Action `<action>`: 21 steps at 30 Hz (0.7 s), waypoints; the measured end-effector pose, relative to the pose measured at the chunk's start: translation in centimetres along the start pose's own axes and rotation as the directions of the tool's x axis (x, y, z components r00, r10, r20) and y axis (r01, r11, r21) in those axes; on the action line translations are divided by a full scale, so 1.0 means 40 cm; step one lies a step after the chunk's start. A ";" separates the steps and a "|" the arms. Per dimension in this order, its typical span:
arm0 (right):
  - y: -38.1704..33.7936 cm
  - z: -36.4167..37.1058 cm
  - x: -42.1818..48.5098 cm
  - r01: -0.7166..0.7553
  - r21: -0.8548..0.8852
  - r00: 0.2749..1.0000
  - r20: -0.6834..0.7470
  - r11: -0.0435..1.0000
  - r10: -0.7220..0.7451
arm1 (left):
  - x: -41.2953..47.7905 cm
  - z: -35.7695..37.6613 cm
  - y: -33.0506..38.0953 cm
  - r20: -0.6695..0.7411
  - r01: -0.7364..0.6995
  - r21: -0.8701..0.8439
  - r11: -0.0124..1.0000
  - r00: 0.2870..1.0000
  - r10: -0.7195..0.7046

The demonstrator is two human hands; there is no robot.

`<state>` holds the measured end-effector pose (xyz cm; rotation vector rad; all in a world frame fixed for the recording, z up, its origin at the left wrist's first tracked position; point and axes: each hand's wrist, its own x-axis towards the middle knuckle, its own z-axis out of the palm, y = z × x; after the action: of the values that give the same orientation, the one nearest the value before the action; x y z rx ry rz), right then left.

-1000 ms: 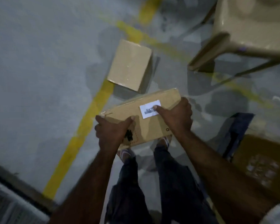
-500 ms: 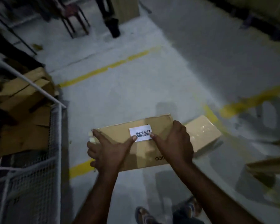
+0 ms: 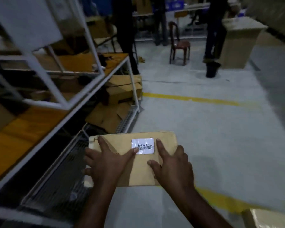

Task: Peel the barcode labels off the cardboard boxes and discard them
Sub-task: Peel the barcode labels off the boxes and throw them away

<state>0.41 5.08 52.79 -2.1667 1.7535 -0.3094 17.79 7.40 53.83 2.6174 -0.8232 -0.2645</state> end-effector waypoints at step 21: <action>-0.783 0.032 0.381 0.754 0.165 0.651 -0.065 0.636 -0.756 | 0.416 -0.470 -0.274 -0.515 0.490 -0.156 0.857 0.700 -0.494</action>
<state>32.46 -3.86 63.21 -2.6369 0.6479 -0.6201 42.29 11.63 65.37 2.6408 0.0891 0.3357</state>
